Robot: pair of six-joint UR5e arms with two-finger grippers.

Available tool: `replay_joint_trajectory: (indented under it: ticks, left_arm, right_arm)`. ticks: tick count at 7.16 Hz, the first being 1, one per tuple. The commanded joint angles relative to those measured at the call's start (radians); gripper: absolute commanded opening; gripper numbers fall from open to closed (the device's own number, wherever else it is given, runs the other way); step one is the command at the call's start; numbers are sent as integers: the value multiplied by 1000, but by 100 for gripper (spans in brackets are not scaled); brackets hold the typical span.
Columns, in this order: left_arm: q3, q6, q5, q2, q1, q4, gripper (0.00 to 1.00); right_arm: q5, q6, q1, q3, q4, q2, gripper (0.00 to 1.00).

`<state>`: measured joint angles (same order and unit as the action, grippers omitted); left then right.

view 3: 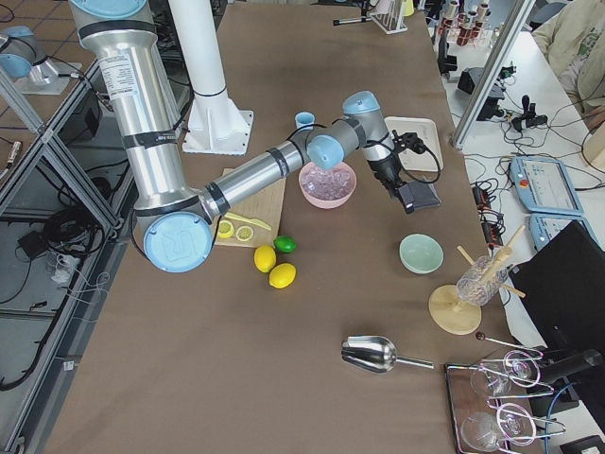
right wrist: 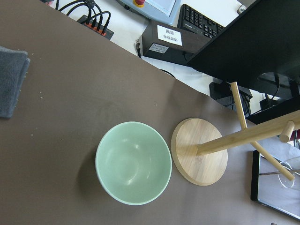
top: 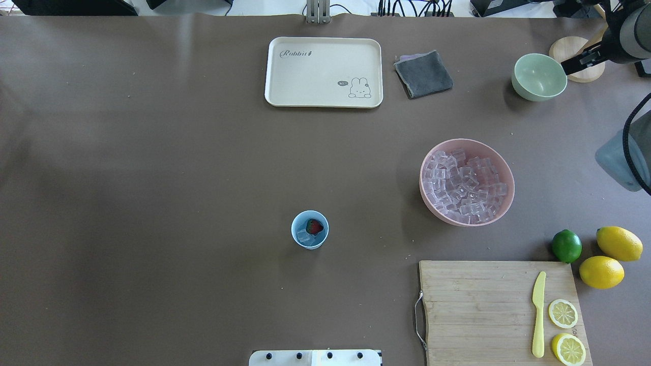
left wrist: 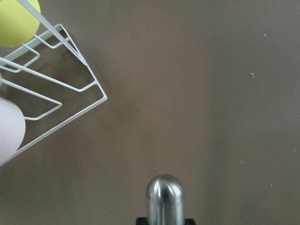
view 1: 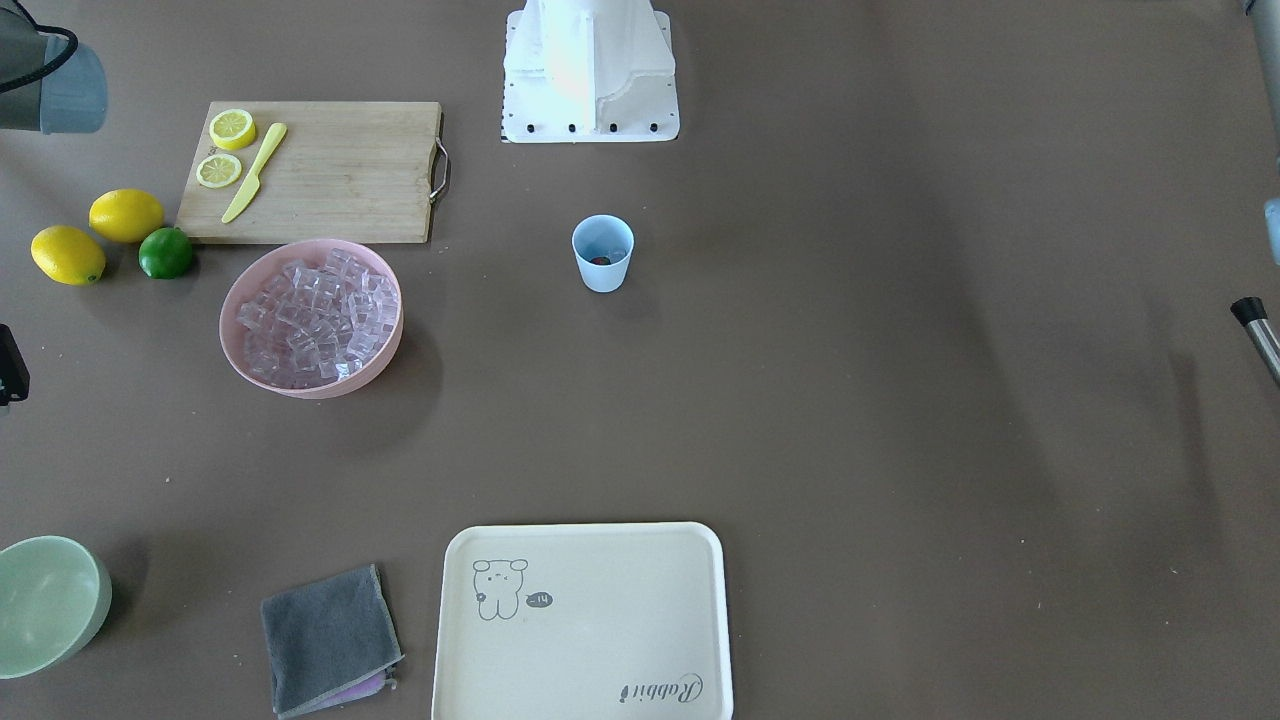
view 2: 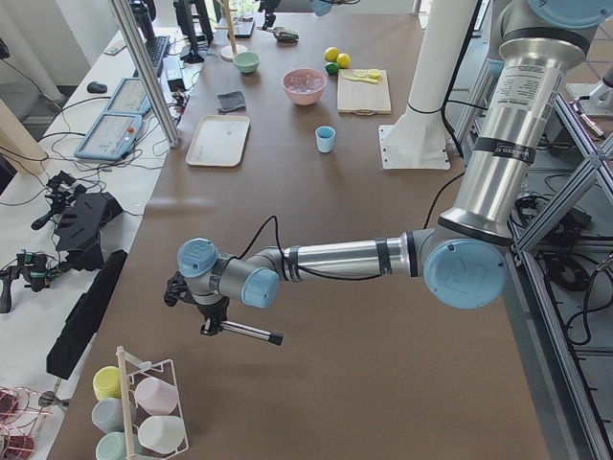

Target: Mash ice and strawberries in cup

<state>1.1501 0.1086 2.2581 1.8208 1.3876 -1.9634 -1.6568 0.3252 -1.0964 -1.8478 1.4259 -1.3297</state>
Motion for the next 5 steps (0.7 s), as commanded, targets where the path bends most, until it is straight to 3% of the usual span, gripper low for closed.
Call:
replay_joint_trajectory:
  ticks: [1, 5]
  left_arm:
    - [-6, -1, -57, -11, -36, 1, 0]
    - [4, -1, -60, -41, -81, 11, 0]
  right_arm:
    - [25, 0, 12, 5, 1, 9, 100]
    - [3, -2, 12, 2, 2, 4, 100]
